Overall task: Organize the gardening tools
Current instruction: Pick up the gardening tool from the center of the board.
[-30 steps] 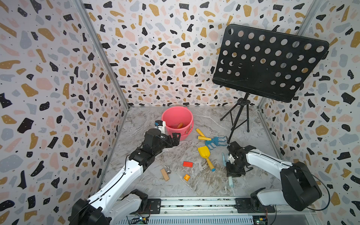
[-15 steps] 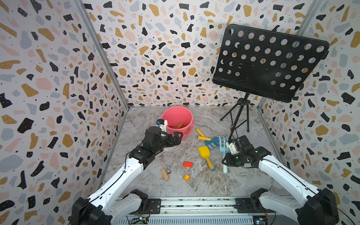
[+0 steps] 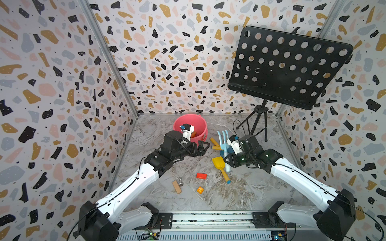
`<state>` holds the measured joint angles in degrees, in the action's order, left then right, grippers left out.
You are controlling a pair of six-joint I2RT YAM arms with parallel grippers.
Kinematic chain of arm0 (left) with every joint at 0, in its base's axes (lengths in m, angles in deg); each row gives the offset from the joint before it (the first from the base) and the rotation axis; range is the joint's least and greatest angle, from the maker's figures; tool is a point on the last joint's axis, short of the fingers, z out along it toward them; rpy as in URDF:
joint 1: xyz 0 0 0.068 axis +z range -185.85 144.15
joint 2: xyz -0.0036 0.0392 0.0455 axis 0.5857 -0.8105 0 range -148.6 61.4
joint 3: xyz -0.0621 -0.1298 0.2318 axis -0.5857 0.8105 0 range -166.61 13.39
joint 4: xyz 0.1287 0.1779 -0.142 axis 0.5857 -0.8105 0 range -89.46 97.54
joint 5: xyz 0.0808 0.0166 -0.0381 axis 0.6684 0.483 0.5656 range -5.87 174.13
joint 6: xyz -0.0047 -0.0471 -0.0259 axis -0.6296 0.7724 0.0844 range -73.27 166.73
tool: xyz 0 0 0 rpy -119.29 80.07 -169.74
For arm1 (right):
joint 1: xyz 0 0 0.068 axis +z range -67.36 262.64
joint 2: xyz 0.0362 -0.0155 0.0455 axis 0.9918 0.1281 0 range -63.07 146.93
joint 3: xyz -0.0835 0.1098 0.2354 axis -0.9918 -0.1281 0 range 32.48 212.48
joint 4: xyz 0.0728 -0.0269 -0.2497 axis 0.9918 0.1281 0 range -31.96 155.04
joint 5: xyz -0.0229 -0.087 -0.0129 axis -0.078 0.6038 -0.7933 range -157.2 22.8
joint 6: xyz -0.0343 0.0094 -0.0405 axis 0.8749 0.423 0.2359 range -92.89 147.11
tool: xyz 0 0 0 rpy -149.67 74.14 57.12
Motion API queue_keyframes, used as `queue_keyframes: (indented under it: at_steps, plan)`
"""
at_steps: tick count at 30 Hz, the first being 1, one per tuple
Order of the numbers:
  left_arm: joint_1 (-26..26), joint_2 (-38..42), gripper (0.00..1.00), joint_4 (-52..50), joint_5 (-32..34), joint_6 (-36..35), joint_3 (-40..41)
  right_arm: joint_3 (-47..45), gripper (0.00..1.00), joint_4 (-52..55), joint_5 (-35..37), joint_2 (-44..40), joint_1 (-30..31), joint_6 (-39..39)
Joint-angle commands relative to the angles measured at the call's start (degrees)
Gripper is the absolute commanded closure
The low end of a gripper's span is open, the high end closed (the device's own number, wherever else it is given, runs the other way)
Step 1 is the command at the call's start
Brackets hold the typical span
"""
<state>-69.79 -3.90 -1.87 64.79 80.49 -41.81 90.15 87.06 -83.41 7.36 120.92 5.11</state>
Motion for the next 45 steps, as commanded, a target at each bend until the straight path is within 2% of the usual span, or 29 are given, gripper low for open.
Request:
queue_keyframes:
  at_steps: [1,9,14,21,31,35,37,41,45]
  plan:
    - [-1.2,-1.1,0.0,2.0,-0.9,-2.2,-2.1,3.4,1.0,-2.1,1.9,0.7,2.2,3.1]
    - [-1.6,-2.6,0.01,6.6,-1.1,-1.1,-1.6,4.6,1.0,-4.0,2.1,1.9,5.1,5.4]
    - [-1.6,-4.4,0.12,10.7,-1.8,-0.3,-1.3,4.9,1.0,-4.2,2.0,2.0,6.1,6.5]
    - [-1.6,-6.8,0.33,14.8,-2.0,1.8,-1.3,4.8,1.0,-4.3,1.9,2.0,6.8,7.5]
    - [-1.6,-7.3,0.77,15.8,-1.1,1.4,-1.7,3.9,0.99,-4.9,2.1,2.6,6.9,7.3]
    - [-1.5,-7.0,0.92,14.9,0.0,0.4,-1.8,3.9,0.89,-5.2,2.6,2.7,6.9,6.6]
    - [-1.5,-6.6,0.96,14.7,0.8,-0.4,-1.8,3.8,0.77,-5.2,2.9,2.6,6.9,6.1]
    - [-1.5,-5.4,1.0,14.8,3.8,-3.2,-1.6,2.9,0.5,-5.3,3.6,2.1,6.9,5.2]
    - [-1.5,-3.3,1.0,15.7,8.7,-8.3,-1.4,1.7,0.4,-4.9,5.7,0.7,6.9,3.9]
